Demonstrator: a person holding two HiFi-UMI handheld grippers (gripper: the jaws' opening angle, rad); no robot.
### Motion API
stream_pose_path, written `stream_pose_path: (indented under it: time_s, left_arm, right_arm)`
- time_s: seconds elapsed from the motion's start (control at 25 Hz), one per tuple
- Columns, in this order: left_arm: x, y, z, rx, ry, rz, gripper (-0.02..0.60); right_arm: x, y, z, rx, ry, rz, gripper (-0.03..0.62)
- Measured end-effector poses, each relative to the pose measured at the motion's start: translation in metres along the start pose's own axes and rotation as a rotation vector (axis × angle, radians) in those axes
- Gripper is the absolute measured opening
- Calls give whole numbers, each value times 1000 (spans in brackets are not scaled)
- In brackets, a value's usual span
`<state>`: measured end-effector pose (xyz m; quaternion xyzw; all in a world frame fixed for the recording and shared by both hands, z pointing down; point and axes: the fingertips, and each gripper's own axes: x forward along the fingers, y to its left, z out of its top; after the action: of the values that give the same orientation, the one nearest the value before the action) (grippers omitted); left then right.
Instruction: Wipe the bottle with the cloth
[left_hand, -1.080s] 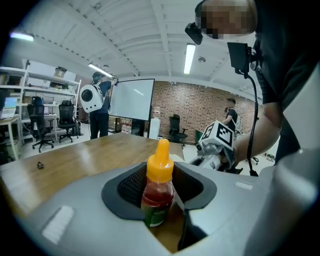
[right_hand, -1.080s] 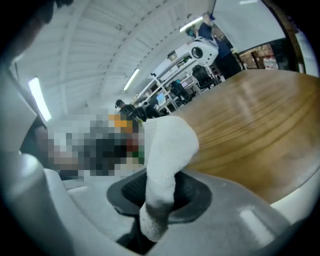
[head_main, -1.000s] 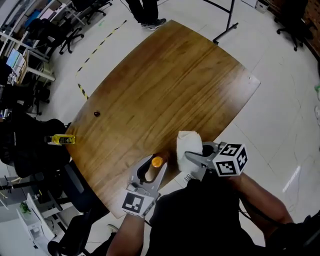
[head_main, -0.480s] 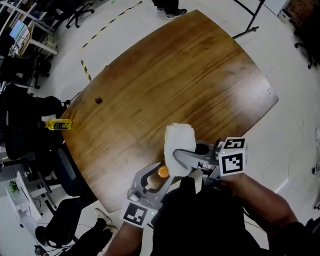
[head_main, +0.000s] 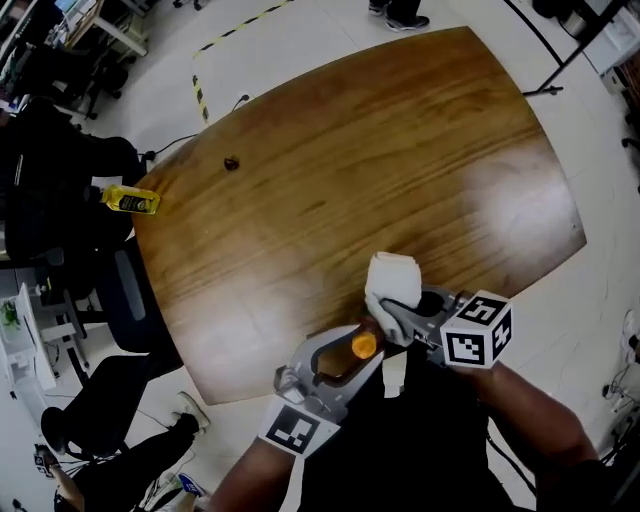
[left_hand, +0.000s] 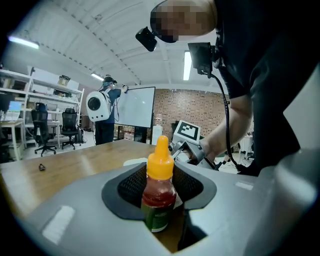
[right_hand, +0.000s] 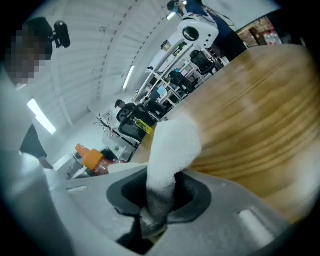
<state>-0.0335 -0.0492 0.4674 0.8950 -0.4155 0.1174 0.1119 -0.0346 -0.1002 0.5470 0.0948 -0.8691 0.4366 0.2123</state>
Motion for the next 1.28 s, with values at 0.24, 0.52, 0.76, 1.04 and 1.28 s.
stream_pose_path:
  time_s: [0.24, 0.52, 0.76, 1.04, 1.28]
  left_arm:
    - [-2, 5, 2, 27, -17, -8, 169]
    - [-2, 5, 6, 23, -49, 1, 169]
    - [-3, 5, 7, 12, -68, -3, 169]
    - [-3, 3, 8, 3, -89, -2, 169]
    - [-2, 1, 7, 15, -81, -3, 169]
  right_arm:
    - [17, -14, -10, -189, 127, -124, 71]
    - [21, -21, -20, -385, 245, -220, 71]
    - [19, -16, -8, -509, 323, -85, 72]
    - [14, 9, 83, 39, 94, 276, 72]
    - [57, 54, 47, 54, 369, 423, 72]
